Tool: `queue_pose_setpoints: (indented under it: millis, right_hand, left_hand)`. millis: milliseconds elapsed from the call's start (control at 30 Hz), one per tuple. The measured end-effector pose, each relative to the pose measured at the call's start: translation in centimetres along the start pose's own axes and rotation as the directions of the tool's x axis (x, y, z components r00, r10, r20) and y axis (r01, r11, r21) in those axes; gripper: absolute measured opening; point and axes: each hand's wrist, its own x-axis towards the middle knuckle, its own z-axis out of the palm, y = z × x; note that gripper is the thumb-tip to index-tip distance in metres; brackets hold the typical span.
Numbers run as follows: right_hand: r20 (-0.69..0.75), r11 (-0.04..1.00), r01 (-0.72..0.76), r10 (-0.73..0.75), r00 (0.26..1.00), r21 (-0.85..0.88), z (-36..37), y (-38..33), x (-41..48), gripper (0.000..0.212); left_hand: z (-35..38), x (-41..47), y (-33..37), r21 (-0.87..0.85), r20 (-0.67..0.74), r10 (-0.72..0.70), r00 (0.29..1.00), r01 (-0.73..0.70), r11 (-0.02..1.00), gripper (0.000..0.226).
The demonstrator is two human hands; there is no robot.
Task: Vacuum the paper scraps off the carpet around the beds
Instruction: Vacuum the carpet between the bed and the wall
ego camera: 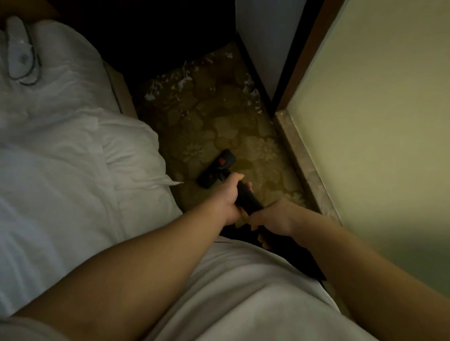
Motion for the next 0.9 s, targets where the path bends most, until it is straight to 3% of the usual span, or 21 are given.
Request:
queue_pose_setpoints:
  millis: [100,300,500,733,900]
  right_hand:
    - [-0.009,0.998,0.017,-0.017,1.0,0.061,-0.3,0.5,-1.3,0.013]
    - [-0.005,0.993,0.047,-0.047,0.999,0.105,-1.1,-0.2,-3.6,0.016]
    - [-0.087,0.989,0.11,-0.101,0.991,0.1,-0.3,-3.4,-2.3,0.023]
    - [-0.112,0.987,0.118,-0.106,0.988,0.113,0.8,-12.7,1.7,0.027]
    - [-0.088,0.987,0.097,-0.086,0.992,0.129,1.6,-22.6,5.1,0.016]
  left_hand:
    - [0.7,-0.7,-0.3,0.069,0.005,0.013,1.0,-0.013,0.998,0.036]
    - [1.5,-2.5,0.6,0.107,0.058,0.048,0.997,-0.054,0.993,0.049]
    - [1.2,-3.2,4.9,0.096,0.064,0.108,0.992,-0.114,0.989,0.042]
    - [-0.6,-1.5,14.9,0.104,0.062,0.132,0.989,-0.138,0.985,0.027]
    - [-3.0,0.9,24.8,0.096,0.023,0.119,0.993,-0.121,0.988,0.026]
